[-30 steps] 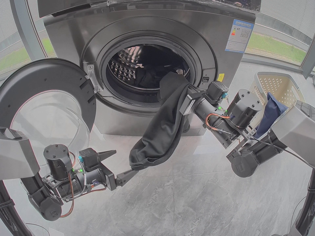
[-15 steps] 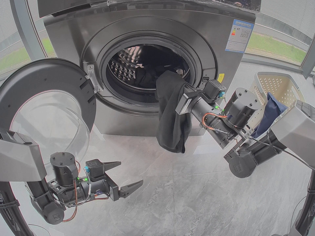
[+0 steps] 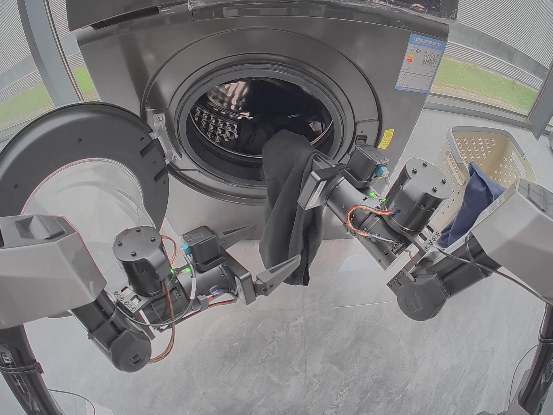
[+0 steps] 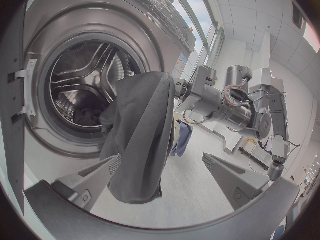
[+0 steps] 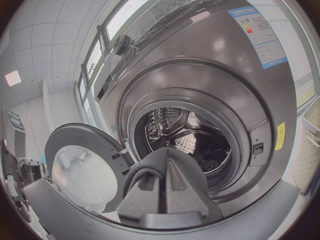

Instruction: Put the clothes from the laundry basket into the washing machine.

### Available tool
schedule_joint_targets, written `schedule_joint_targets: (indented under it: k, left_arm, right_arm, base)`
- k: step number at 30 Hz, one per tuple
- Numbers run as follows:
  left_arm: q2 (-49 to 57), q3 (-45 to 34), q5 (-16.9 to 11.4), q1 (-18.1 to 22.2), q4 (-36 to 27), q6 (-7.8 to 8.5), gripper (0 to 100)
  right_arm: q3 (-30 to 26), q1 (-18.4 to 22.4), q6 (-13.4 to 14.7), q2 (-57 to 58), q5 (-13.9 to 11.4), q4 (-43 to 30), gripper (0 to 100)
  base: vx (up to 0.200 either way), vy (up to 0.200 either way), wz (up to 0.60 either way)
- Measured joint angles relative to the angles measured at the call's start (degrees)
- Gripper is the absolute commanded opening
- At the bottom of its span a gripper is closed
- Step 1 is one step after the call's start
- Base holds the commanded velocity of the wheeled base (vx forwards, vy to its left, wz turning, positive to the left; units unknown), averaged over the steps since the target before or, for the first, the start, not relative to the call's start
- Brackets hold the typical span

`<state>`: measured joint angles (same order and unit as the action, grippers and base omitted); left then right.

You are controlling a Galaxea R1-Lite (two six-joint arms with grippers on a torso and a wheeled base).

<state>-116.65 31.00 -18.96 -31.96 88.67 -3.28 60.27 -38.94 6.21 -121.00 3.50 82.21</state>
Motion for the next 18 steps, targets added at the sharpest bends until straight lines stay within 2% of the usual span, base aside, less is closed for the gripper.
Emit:
schedule_joint_targets:
  k: [5, 9, 18]
  left_arm:
    - [-2.8, 4.8, 0.2, -1.5, -0.1, -0.96, 100]
    - [-5.2, 8.2, 0.9, -2.1, -0.1, -1.10, 100]
    - [-11.6, 17.7, 6.9, -0.7, -0.2, -1.01, 100]
  right_arm:
    - [0.2, -0.8, 0.0, -0.2, 0.0, 0.0, 0]
    - [0.2, -1.1, 0.0, -0.3, 0.0, -0.1, 0]
    - [-3.0, -2.3, -0.1, 1.1, 0.1, 0.1, 0]
  base:
    - [0.000, 0.000, 0.00]
    - [0.000, 0.000, 0.00]
    - [0.000, 0.000, 0.00]
